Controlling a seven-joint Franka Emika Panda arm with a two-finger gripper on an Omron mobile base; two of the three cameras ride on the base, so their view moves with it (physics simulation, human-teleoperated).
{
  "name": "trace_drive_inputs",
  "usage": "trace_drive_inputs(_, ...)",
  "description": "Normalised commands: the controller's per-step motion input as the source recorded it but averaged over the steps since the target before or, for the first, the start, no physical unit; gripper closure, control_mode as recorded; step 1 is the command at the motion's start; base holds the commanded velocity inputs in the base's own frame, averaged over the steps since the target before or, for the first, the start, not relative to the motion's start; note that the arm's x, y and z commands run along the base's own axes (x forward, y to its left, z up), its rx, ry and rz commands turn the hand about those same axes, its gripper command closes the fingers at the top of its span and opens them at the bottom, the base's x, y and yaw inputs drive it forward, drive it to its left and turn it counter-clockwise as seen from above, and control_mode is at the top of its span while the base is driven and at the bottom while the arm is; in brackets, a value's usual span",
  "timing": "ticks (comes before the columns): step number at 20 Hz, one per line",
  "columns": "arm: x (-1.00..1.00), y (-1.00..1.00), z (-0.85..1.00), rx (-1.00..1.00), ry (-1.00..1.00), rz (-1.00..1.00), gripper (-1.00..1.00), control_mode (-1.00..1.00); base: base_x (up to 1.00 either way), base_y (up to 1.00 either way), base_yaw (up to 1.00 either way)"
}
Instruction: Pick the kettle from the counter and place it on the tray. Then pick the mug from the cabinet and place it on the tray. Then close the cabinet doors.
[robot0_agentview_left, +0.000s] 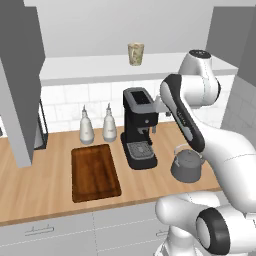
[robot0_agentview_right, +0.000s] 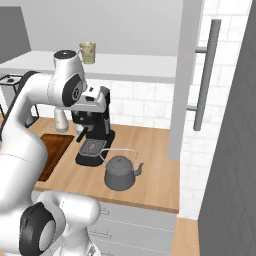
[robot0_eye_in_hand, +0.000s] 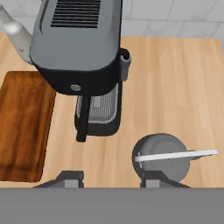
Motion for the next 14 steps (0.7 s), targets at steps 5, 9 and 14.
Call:
trace_drive_inputs(5, -0.04, 0.01, -0.01, 0.0, 0.0, -0.14, -1.0, -1.0, 0.0, 0.0, 0.0)
trace_drive_inputs(9, -0.38, -0.19, -0.14, 0.06, 0.0, -0.53, -1.0, -1.0, 0.0, 0.0, 0.0)
trace_drive_inputs(14, -0.33, -0.23, -0.16, 0.06, 0.0, -0.45, -1.0, -1.0, 0.0, 0.0, 0.0)
